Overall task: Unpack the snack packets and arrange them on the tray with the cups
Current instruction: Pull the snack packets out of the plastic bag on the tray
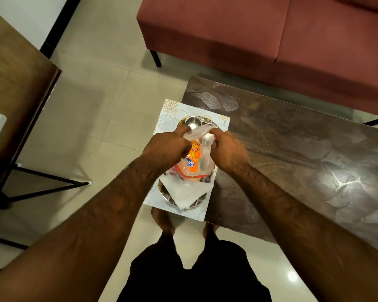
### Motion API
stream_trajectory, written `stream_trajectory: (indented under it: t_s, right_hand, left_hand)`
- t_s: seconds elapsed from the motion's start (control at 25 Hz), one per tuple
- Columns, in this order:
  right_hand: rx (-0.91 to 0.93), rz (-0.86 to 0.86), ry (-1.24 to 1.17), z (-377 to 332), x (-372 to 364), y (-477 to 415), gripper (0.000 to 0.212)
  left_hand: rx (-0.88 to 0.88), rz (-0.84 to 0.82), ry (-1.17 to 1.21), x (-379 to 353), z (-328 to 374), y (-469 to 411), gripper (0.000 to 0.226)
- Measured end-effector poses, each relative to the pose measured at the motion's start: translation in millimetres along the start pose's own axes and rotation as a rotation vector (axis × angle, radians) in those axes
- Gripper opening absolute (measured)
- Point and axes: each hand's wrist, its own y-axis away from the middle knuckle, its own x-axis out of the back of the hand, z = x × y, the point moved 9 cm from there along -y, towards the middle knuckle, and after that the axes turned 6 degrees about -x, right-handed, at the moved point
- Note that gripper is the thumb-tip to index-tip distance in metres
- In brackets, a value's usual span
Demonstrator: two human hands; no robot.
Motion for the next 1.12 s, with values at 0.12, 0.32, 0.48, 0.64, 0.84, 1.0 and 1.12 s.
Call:
stream_trajectory:
  t_s: [0.12, 0.32, 0.48, 0.64, 0.84, 1.0, 1.12]
  right_hand:
    - [0.011, -0.110, -0.003, -1, -10, 2, 0.075]
    - [0.013, -0.148, 0.090, 8, -8, 3, 0.103]
    - [-0.031, -0.062, 0.228, 18, 5, 9, 0.098]
    - [0.232, 0.197, 0.270, -27, 33, 23, 0.052]
    - [0.383, -0.169, 0.427, -64, -25, 14, 0.047]
    - [0.307, -0.377, 0.612, -54, -80, -14, 0.060]
    - [0.341, -0.401, 0.852, -50, -116, -36, 0.070]
  left_hand:
    - [0.148, -0.031, 0.105, -13, -9, -8, 0.045]
    - [0.192, -0.196, 0.179, -27, -17, -2, 0.099]
    - [0.220, -0.248, 0.151, -19, -30, 1, 0.106]
    - [0.192, -0.193, 0.240, -14, -18, -4, 0.098]
    - [0.149, -0.110, 0.369, -6, -8, -4, 0.091]
    - [0.156, -0.103, 0.379, -10, -7, 0, 0.095]
    - [0.184, -0.076, 0.381, -17, -16, 2, 0.097]
